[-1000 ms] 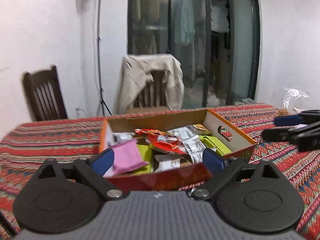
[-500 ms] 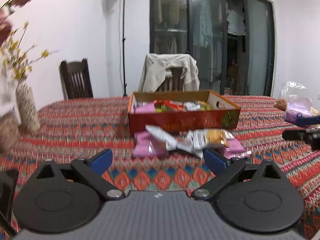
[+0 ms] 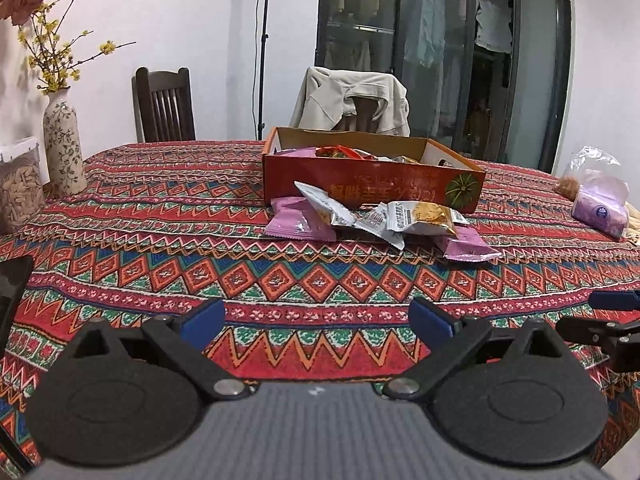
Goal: Organize snacks
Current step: 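Move both tools back toward the snack pile, then grasp the pumpkin seed oat crisp packet with the right tool while the left tool grasps a white packet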
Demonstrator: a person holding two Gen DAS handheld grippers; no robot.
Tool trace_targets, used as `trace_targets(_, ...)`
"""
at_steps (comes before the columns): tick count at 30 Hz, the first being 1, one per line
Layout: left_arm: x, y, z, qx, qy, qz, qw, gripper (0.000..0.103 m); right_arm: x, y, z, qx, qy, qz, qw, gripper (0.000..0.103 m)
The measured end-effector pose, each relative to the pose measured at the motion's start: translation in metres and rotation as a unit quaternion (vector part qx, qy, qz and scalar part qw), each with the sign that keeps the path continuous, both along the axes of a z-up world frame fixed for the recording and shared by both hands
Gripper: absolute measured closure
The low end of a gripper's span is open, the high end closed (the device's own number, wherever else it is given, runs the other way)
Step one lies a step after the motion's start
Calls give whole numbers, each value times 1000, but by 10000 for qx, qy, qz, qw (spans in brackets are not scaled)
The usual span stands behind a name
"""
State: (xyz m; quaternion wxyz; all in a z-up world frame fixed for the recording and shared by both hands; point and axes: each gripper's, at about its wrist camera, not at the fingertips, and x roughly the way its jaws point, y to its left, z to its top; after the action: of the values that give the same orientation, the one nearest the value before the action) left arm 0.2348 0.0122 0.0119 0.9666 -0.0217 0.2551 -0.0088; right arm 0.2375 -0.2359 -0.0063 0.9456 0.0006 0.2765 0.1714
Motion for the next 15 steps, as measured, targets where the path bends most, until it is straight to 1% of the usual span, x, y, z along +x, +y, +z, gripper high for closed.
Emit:
trace_targets(4,5,1,0,-24,17,-12,10000,3,4,1,4,6,-63,30,10000,17)
trace_targets(8,13,6,-3,-86,40,63,9999,3,21,2,4,127,10,85,9999,18)
trace_targets(11,19,14,-5,-195,56,116,9997,3,40,11,10,-118,-118,226,9996,18)
trace_targets(13,25,19,-7,-244,59,157,9996,3,59,21,17,-378,-382,414,9977,18)
trace_targets(15,33,24,-7,-266,84,189,9994,3,78,35,22,-726,-761,666,9922,18)
